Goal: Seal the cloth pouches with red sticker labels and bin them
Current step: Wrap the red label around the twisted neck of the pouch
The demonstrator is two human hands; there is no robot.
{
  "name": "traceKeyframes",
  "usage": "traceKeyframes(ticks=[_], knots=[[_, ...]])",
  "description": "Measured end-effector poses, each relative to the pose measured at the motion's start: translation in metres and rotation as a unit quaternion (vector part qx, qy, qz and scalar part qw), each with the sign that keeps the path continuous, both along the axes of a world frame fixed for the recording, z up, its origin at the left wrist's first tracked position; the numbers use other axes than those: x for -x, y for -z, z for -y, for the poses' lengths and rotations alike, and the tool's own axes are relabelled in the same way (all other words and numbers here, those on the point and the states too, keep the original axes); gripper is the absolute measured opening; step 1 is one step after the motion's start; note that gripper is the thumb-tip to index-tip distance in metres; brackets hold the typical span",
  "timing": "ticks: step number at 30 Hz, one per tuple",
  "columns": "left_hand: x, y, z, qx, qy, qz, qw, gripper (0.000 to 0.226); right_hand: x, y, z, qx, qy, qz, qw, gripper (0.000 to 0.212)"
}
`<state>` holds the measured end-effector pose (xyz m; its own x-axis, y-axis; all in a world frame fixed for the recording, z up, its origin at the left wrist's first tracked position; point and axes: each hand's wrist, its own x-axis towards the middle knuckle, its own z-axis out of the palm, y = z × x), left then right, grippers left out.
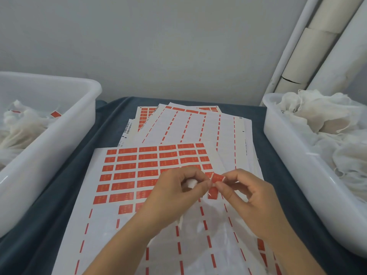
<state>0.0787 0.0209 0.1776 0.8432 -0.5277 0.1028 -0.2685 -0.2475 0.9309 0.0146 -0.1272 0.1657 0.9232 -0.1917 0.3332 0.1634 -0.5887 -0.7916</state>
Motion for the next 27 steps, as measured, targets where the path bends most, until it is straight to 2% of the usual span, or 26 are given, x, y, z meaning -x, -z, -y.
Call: traceKeyframes(ticks=[2,6,9,14,20,27], knots=[[0.0,-0.001,-0.001,0.016,-0.01,-0.006,1.0,0.02,0.0,-0.003,-0.001,-0.033,0.002,0.015,0.999,0.02],[-0.004,-0.007,-0.003,0.072,-0.051,-0.084,0.993,0.016,-0.002,-0.012,0.002,-0.133,0.036,-0.009,0.99,0.047],[-0.002,-0.011,-0.003,0.102,-0.052,-0.126,0.985,0.016,-0.001,-0.016,0.005,-0.173,0.026,-0.037,0.984,0.041],[0.002,-0.01,0.001,0.097,-0.043,-0.133,0.985,0.016,-0.001,-0.013,-0.002,-0.182,0.011,-0.073,0.981,0.022],[0.002,-0.004,0.002,0.075,-0.029,-0.11,0.991,0.019,-0.001,-0.011,-0.001,-0.198,0.031,-0.056,0.978,0.018],[0.003,-0.003,0.002,0.032,-0.01,-0.023,0.999,0.024,0.0,-0.011,0.001,-0.194,0.063,-0.04,0.978,0.022]])
